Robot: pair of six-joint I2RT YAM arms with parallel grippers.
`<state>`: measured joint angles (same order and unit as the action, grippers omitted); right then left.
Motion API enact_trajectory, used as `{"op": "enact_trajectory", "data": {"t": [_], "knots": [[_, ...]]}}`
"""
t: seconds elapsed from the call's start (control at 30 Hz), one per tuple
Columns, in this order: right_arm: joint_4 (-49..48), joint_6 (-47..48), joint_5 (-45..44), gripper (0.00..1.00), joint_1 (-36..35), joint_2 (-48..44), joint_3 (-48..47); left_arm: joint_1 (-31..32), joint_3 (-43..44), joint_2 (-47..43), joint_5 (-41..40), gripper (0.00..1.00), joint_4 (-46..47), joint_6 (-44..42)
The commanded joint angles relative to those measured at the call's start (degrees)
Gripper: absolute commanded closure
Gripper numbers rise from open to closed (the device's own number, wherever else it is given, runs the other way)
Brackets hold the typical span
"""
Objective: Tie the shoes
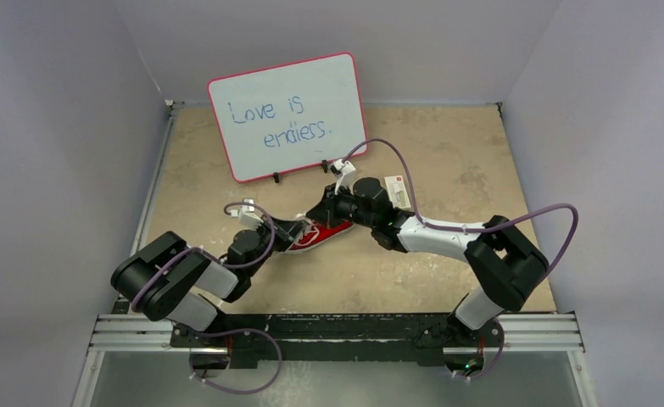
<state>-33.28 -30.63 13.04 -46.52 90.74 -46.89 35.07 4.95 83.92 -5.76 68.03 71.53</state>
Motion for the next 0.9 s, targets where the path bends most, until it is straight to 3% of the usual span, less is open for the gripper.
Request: {"op": "enact_trajectory", "data": {"t": [0.0,0.2,0.27,0.4,0.57,0.63,0.7,0.8,0.87], "knots": [[-3.8,-0.1,4.6,1.0,-0.1,-0.1,-0.1,0.3,3.3,3.5,1.5,1.0,10.9,0.0],[-3.6,-1.1,4.3,1.0,0.2,0.1,0.6,0.3,2.9,4.7,2.6,1.0,14.8,1.4],[-3.2,-0.9,2.8,1.0,0.7,-0.7,0.9,0.4,1.6,-0.2,1.1,1.0,8.4,-0.2],[-0.8,1.5,4.0,1.0,2.7,-1.1,0.0,0.2,5.6,-12.0,-1.7,1.0,-16.0,-7.8],[3.5,9.2,12.8,1.0,5.9,1.2,-3.4,-0.9,6.0,-15.1,-0.7,1.0,-21.1,-7.9],[9.2,12.5,16.7,0.86,7.5,2.5,-6.9,-0.9,6.4,-15.2,0.2,1.0,-22.9,-7.7],[16.4,16.3,17.2,0.63,10.3,2.9,-10.8,-0.9,6.5,-15.5,0.7,1.0,-23.6,-7.6],[30.2,28.5,14.7,0.45,13.7,5.1,-18.1,-1.0,7.6,-17.2,0.6,1.0,-27.3,-7.7],[39.0,36.7,14.0,0.42,14.7,9.9,-24.9,-1.0,8.0,-18.0,-0.2,1.0,-29.0,-7.9]]}}
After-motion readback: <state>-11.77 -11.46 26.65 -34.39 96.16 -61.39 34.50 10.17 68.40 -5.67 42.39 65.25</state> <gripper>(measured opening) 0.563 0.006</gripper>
